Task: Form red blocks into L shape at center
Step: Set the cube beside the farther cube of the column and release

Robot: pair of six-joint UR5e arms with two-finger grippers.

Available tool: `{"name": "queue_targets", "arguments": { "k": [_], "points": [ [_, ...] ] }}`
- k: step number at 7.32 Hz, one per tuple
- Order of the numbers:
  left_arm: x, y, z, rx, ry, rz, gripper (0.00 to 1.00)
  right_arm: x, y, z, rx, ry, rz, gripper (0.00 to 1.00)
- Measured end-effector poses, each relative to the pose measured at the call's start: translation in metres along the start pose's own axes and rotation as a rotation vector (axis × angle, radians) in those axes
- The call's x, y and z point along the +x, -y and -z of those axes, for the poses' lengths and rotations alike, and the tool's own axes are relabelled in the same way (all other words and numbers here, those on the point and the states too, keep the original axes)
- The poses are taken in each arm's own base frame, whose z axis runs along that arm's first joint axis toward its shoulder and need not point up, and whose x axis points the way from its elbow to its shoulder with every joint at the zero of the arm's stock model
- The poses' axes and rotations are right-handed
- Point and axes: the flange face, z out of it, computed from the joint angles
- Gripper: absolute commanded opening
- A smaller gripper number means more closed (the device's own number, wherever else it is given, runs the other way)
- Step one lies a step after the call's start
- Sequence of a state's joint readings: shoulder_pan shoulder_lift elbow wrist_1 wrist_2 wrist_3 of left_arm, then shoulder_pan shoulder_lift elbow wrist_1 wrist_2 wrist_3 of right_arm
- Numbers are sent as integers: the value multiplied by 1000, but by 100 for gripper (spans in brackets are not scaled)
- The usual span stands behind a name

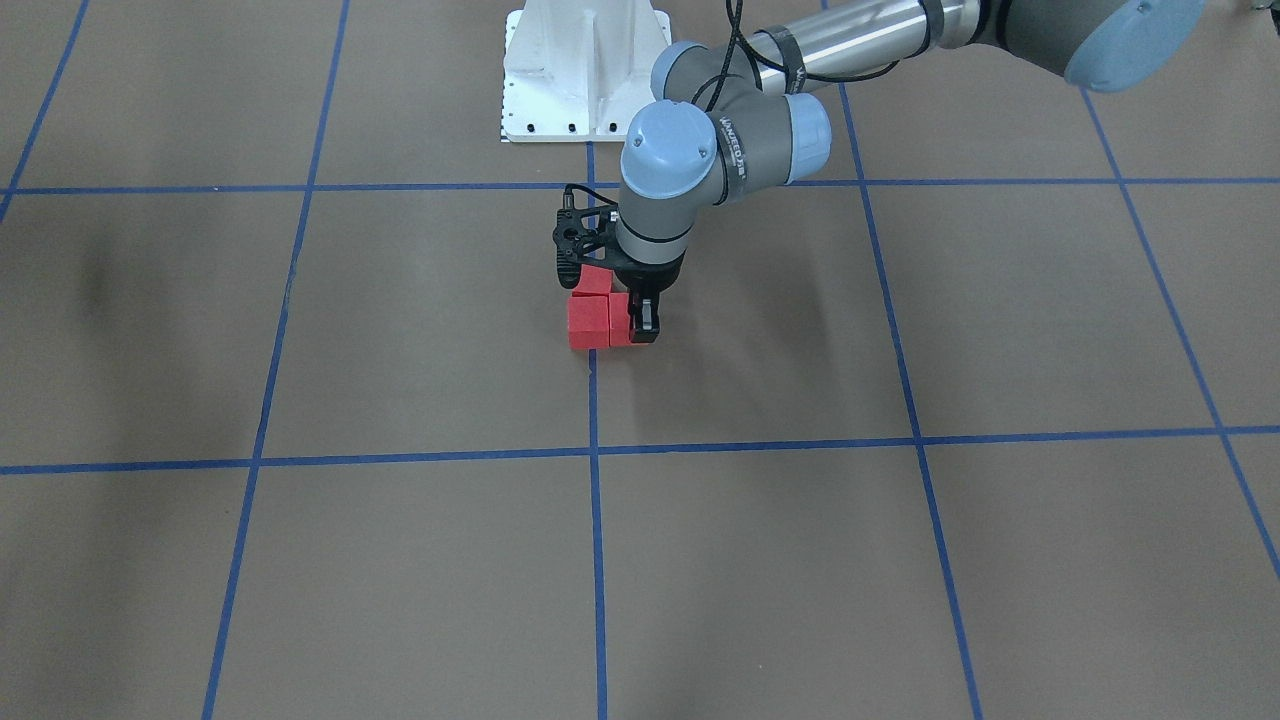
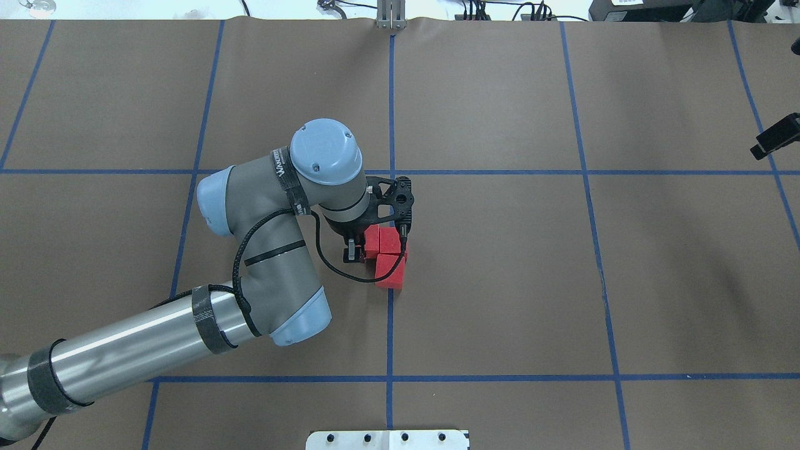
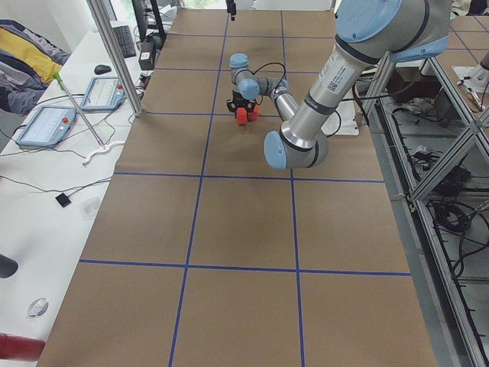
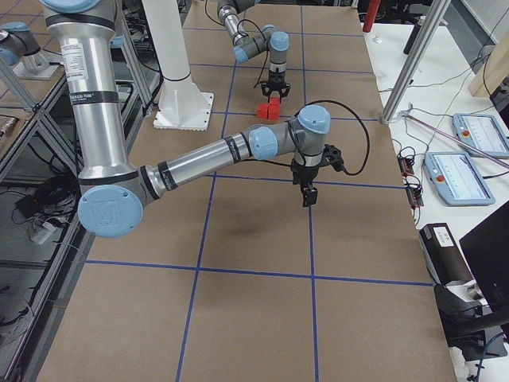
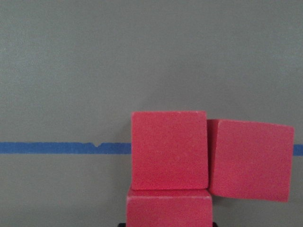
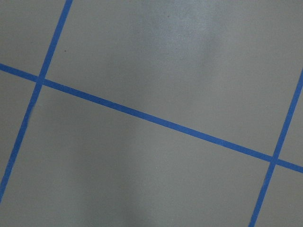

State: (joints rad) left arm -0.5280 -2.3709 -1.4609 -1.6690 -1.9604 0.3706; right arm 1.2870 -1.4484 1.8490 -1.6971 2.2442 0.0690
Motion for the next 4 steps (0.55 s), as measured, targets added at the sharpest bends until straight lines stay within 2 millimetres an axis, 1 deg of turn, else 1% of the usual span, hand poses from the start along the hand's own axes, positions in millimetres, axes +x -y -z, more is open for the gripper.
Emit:
{"name": "queue_targets", "arguments": {
  "k": [3,4],
  "points": [
    [0,-2,-2,-4,-1,1,46,0,0,0,-1,0,0,100],
    [0,-2,-2,-4,-2,4,55,0,0,0,-1,0,-1,100]
  ]
}}
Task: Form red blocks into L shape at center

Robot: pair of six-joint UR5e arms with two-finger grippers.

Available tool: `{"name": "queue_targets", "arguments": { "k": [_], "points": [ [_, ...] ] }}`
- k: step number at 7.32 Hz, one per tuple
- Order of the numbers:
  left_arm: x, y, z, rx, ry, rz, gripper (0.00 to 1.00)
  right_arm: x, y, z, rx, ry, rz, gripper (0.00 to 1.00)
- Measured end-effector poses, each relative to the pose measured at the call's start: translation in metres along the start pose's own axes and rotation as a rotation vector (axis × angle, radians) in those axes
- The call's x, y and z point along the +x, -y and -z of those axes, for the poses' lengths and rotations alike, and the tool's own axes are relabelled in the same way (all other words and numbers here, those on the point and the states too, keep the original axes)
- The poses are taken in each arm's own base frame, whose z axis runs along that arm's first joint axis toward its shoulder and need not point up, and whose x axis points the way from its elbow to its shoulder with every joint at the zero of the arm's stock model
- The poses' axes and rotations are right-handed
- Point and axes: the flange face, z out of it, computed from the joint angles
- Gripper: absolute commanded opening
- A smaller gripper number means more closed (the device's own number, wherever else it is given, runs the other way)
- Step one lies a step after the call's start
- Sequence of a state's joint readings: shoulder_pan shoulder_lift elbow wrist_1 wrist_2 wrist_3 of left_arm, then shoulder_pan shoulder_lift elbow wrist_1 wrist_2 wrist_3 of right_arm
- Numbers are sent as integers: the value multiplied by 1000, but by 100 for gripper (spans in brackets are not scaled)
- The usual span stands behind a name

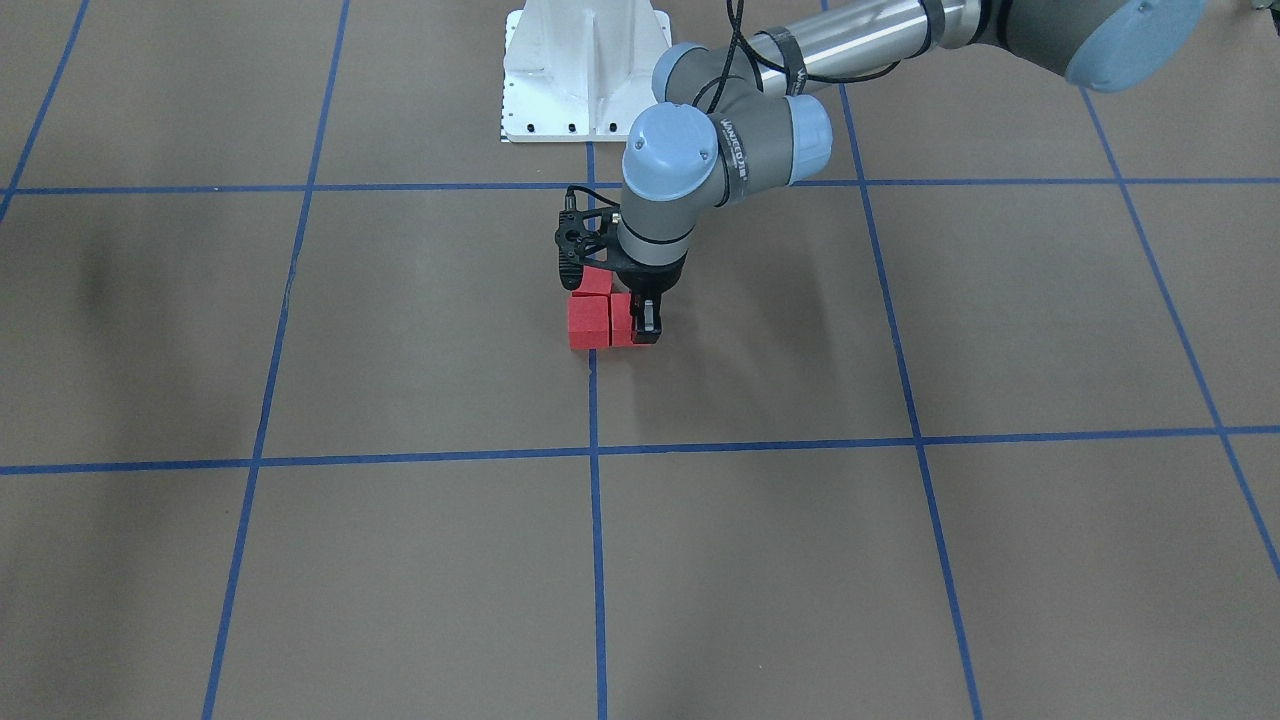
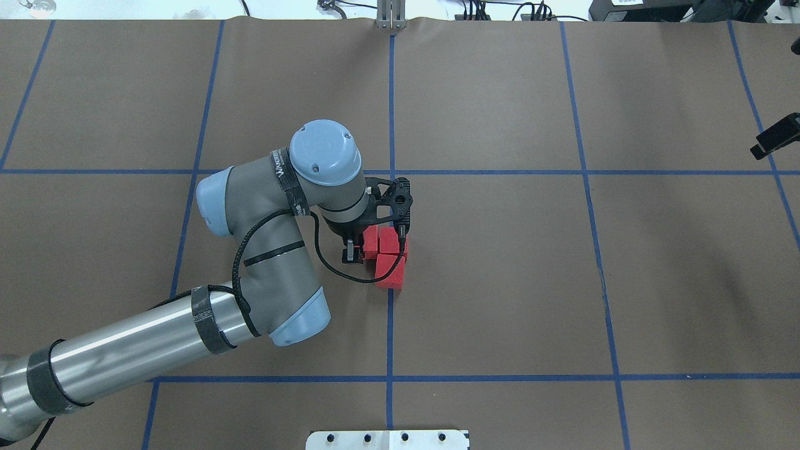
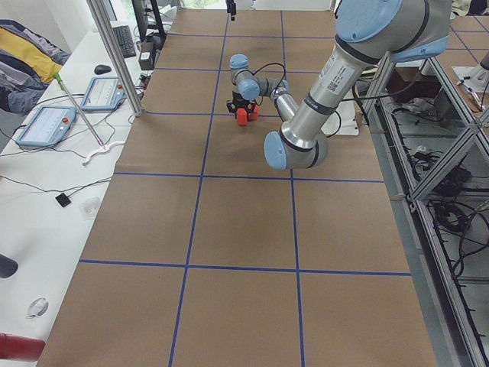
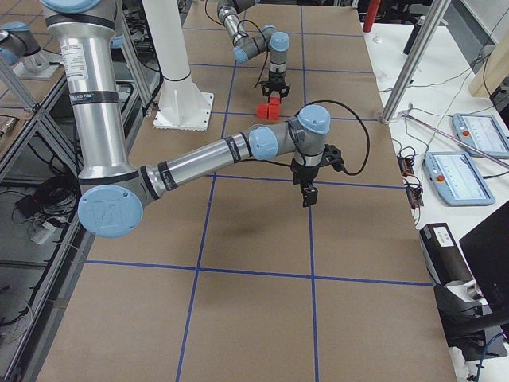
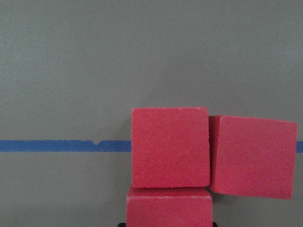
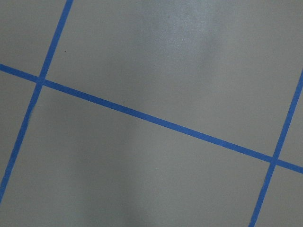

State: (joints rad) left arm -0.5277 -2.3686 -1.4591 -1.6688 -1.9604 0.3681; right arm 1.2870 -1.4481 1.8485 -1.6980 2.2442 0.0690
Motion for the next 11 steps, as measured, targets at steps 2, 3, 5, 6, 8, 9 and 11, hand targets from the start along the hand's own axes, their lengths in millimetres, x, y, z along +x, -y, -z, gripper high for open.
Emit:
{"name": "queue_targets", "arguments": {
  "k": [2,3,5,6,8,9,11],
  "points": [
    [0,0,-1,-1,-1,4,77,0,0,0,0,0,0,100],
    [0,-1,-2,-3,-2,5,85,0,0,0,0,0,0,100],
    [0,-2,-3,-4,-3,6,99,0,0,0,0,0,0,100],
    [1,0,-1,6,1,2,99,0,0,0,0,0,0,100],
    [-2,1,24,58,33,-8,99,2,0,1,3,-1,-3,100],
    [-11,-13,46,81,63,21,99,5,-1,4,6,-3,-9,100],
    [-56,-96,82,66,139,182,100,27,-11,8,10,-10,-44,100]
  ]
}}
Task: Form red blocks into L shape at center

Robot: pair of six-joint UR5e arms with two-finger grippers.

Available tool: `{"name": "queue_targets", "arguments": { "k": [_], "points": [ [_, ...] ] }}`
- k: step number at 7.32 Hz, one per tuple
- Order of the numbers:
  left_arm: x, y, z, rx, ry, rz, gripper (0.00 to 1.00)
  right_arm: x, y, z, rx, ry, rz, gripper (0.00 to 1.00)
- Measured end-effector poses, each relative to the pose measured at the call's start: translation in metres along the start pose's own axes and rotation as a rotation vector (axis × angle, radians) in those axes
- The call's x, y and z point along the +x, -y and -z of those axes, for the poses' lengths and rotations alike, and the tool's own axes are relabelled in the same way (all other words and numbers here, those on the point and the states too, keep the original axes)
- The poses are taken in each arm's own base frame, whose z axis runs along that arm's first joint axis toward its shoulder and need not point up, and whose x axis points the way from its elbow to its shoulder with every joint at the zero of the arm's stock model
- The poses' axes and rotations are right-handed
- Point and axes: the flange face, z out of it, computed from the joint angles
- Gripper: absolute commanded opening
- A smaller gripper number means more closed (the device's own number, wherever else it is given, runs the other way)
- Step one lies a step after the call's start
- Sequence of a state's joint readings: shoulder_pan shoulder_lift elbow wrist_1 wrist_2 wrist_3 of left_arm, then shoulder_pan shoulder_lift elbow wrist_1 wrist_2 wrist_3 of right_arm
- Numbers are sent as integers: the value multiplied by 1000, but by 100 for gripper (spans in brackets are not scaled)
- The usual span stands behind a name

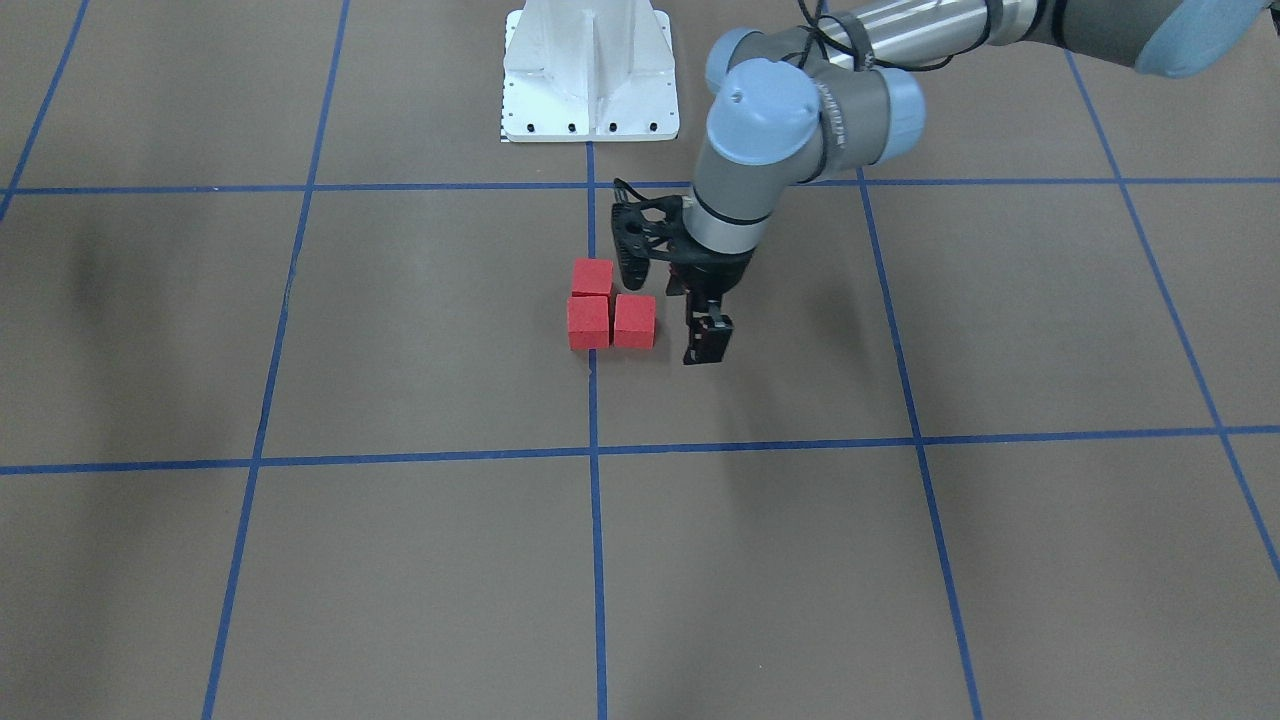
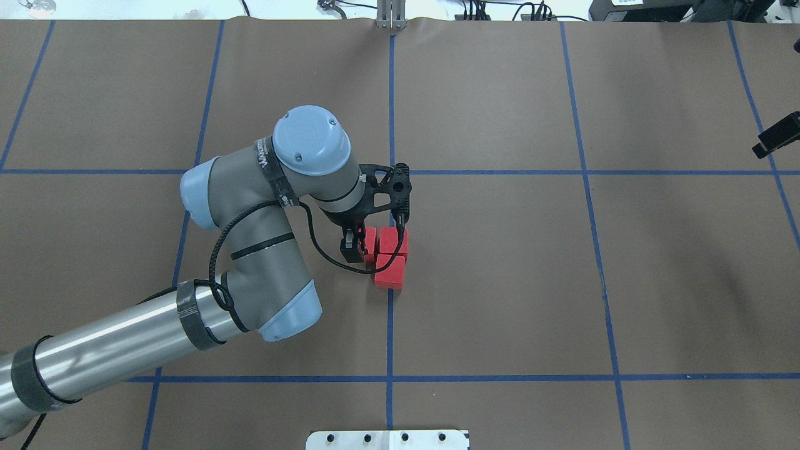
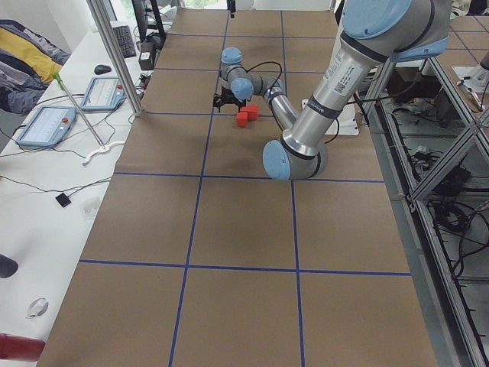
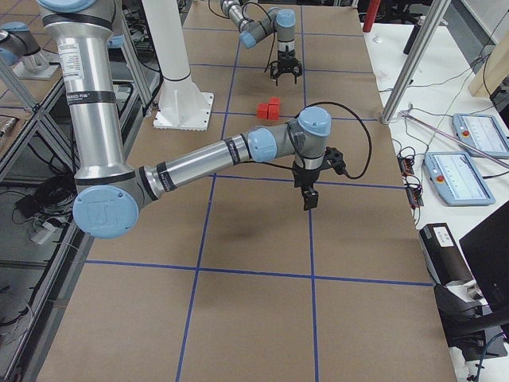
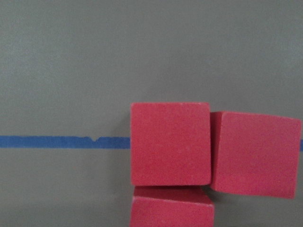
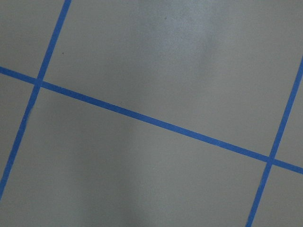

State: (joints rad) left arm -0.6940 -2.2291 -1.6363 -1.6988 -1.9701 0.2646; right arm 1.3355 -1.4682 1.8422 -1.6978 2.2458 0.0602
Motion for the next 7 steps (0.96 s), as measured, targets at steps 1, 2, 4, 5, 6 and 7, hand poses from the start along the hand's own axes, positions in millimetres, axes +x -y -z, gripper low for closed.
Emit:
{"name": "queue_targets", "arguments": {
  "k": [1,2,4,5,6,7],
  "points": [
    [-44,-64,12,-41,33,104,100,15,-10,0,-4,-4,-25,100],
    [-84,-145,26,-79,36,262,100,30,-21,1,-5,-8,-44,100],
    [-124,-327,68,-131,27,685,100,67,-51,2,-13,-20,-70,100],
    [-131,-406,91,-153,52,835,100,86,-70,-1,-23,-27,-99,100],
    [-127,-478,111,-173,78,956,100,104,-87,-4,-34,-31,-136,100],
    [-113,-545,131,-189,106,1068,100,121,-100,-5,-38,-36,-173,100]
  ]
}}
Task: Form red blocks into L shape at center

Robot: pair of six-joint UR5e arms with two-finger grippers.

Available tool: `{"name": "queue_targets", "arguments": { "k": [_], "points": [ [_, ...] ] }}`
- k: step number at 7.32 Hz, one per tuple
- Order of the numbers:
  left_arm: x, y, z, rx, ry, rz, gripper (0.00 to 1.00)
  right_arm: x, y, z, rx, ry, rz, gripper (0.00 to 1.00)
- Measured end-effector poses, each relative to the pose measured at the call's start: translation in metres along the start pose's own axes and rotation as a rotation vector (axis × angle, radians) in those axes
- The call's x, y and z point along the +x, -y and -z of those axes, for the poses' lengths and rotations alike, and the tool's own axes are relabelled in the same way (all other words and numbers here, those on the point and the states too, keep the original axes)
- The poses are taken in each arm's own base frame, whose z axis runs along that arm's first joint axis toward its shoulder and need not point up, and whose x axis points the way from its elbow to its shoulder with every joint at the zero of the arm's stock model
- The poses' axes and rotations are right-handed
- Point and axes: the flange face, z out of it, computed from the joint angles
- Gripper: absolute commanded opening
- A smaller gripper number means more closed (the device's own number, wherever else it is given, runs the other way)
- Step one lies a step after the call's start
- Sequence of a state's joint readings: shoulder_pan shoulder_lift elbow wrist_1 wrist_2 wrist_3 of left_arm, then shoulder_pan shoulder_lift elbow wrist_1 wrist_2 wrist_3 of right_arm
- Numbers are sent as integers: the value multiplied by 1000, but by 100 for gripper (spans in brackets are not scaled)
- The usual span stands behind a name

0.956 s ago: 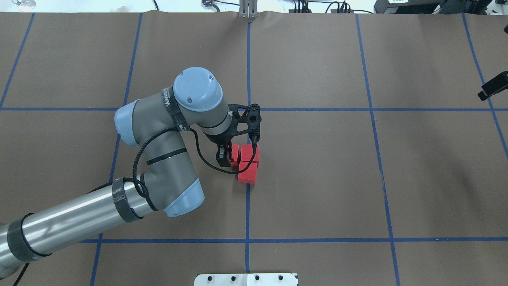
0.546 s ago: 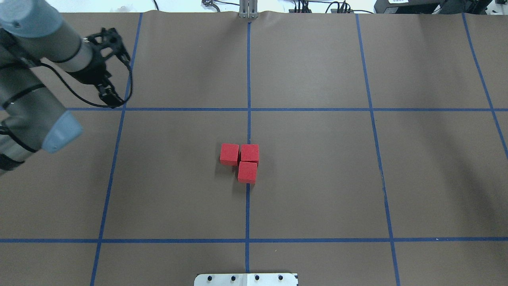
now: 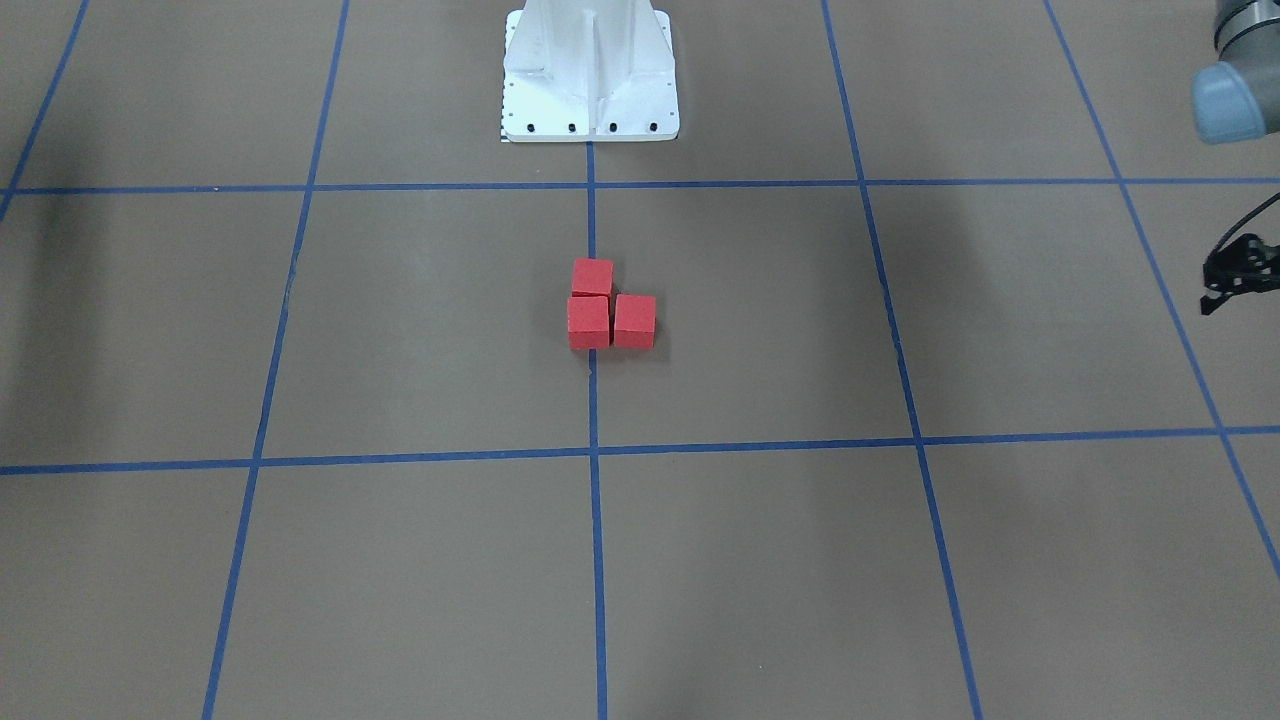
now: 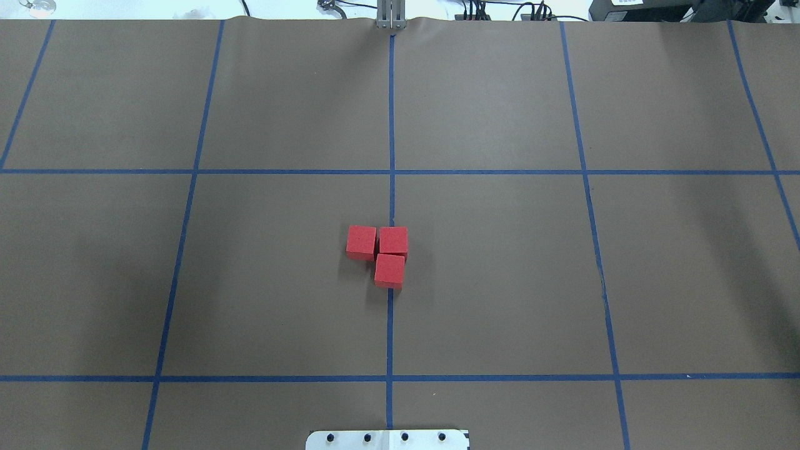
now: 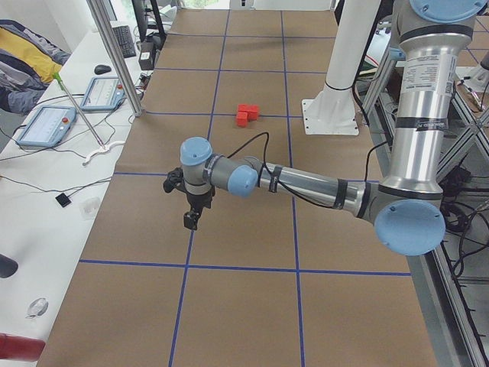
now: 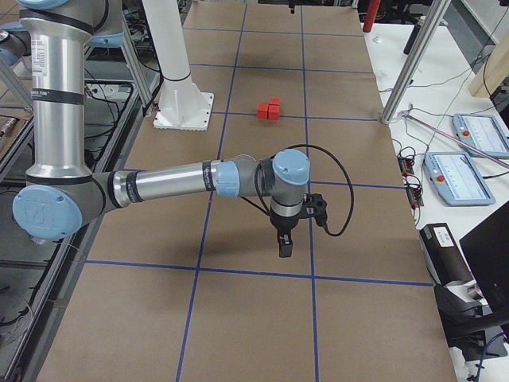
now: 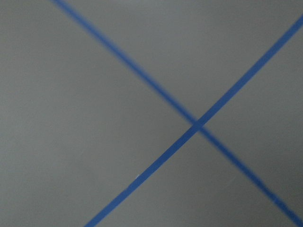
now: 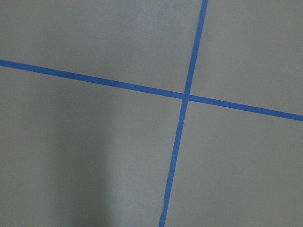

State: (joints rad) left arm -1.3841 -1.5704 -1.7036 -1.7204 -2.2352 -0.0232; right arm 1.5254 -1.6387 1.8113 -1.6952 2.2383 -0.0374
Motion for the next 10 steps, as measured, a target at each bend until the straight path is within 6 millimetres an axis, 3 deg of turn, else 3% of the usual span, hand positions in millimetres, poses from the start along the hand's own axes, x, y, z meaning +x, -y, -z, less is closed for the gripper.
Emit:
{"name": "queue_targets", "arguments": {
  "k": [1,2,3,7,10],
  "points": [
    [-39,-44,4,-8,-1,96,100,12,-4,0,1,-4,-28,100],
    [-60,-80,8,-10,-33,168,100,19,-7,-2,-2,-6,-49,100],
    [-70,-99,16,5,-65,212,100,23,-9,-5,-7,-6,-58,100],
    [-75,-119,18,6,-91,244,100,37,-19,-22,-41,-2,-84,100],
    [-67,-114,14,-7,-72,213,100,39,-28,-26,-50,3,-84,100]
  ]
}}
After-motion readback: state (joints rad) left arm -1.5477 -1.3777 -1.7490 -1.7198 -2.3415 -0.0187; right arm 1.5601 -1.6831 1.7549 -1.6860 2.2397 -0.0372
